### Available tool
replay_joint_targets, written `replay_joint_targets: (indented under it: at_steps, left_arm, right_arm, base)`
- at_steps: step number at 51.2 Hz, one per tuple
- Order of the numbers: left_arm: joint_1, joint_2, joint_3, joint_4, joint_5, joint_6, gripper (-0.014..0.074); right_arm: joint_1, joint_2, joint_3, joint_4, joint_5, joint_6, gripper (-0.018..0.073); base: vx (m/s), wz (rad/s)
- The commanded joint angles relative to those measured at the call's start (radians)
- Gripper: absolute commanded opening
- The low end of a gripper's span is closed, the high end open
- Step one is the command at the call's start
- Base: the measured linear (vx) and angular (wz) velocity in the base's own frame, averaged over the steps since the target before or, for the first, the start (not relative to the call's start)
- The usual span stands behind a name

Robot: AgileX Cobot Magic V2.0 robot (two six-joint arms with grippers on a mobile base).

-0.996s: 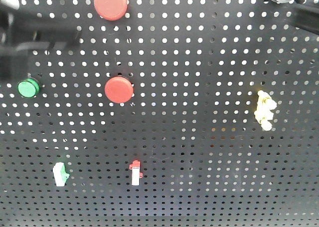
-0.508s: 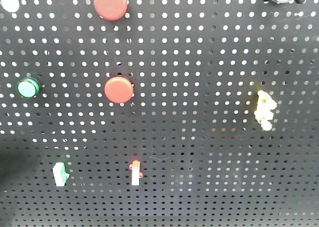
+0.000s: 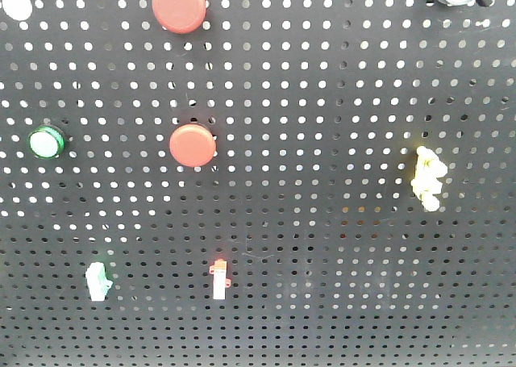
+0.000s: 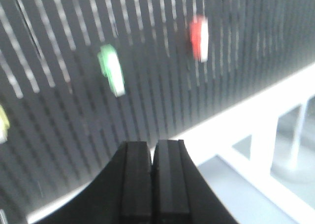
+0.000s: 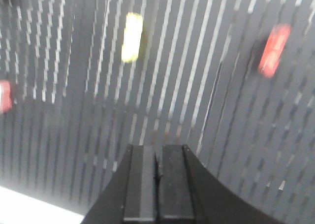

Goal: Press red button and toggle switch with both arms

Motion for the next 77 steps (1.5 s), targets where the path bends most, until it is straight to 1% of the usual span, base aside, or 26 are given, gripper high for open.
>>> replay_joint_targets:
  at_steps: [1,5,9,23,25,28,30,34,37,44,49,51,52,54,60,77]
  left_arm:
    - [-0.001,0.009,-0.014,-0.008,-0.034,-0.011,0.0001]
    - [-0.001,0.009,-0.016,-0.008,0.001,-0.011,0.0001]
    - [-0.001,0.009,-0.016,-0.008,0.013,-0.011,0.0001]
    - [-0.001,0.006,-0.001,-0.007,0.006,-0.011,0.0001]
    - [0.007,0.000,0.015,0.010,-0.015,0.004,0.0001]
    - [0.034,-0.029,0.053,0.030,-0.079,0.018,0.0001]
    - [0.064,-0.064,0.096,0.025,-0.147,0.016,0.0001]
    - [0.137,-0.152,0.211,0.015,-0.321,-0.002,0.0001]
    - [0.188,-0.213,0.288,0.019,-0.401,-0.027,0.0001]
    - [0.282,-0.319,0.414,0.040,-0.438,-0.097,0.0001]
    - [0.321,-0.331,0.480,0.055,-0.471,-0.169,0.0001]
    - [0.322,-0.331,0.497,0.056,-0.478,-0.200,0.0001]
    - [0.322,-0.331,0.497,0.057,-0.455,-0.202,0.0001]
    - [0.322,-0.331,0.492,0.072,-0.428,-0.202,0.0001]
    - [0.316,-0.331,0.492,0.071,-0.403,-0.203,0.0001]
    - [0.316,-0.331,0.492,0.071,-0.403,-0.202,0.0001]
  right_arm:
    - [-0.008,0.014,-0.019,0.012,-0.061,-0.003,-0.0003]
    - [-0.008,0.014,-0.019,0.012,-0.057,-0.003,-0.0003]
    - [-0.008,0.014,-0.019,0.012,-0.057,-0.003,-0.0003]
    - [-0.008,0.014,-0.019,0.012,-0.057,-0.003,-0.0003]
    - [-0.008,0.014,-0.019,0.012,-0.057,-0.003,-0.0003]
    - [-0.008,0.014,-0.019,0.012,-0.056,-0.003,-0.0003]
    - [-0.008,0.014,-0.019,0.012,-0.056,-0.003,-0.0003]
    - [-0.008,0.014,-0.019,0.012,-0.058,-0.003,-0.0003]
    - [-0.008,0.014,-0.019,0.012,-0.058,-0.003,-0.0003]
    - [-0.008,0.014,-0.019,0.012,-0.058,-0.003,-0.0003]
    - [-0.008,0.014,-0.019,0.012,-0.056,-0.003,-0.0003]
    - [-0.008,0.014,-0.019,0.012,-0.057,-0.003,-0.0003]
    - [-0.008,0.014,-0.019,0.012,-0.056,-0.003,-0.0003]
    - [-0.008,0.014,-0.019,0.012,-0.056,-0.003,-0.0003]
    - [-0.008,0.014,-0.019,0.012,-0.058,-0.003,-0.0003]
    - [-0.008,0.014,-0.019,0.012,-0.057,-0.003,-0.0003]
  base:
    - [0.00,0.00]
    - [0.00,0.00]
    - [0.00,0.00]
    - [0.00,0.00]
    - [0.00,0.00]
    - [0.00,0.00]
    - [0.00,0.01]
    - [0.00,0.00]
    - [0.00,0.00]
    - [0.00,0.00]
    - [0.00,0.00]
    - [0.00,0.00]
    - [0.00,0.00]
    - [0.00,0.00]
    - [0.00,0.00]
    - [0.00,0.00]
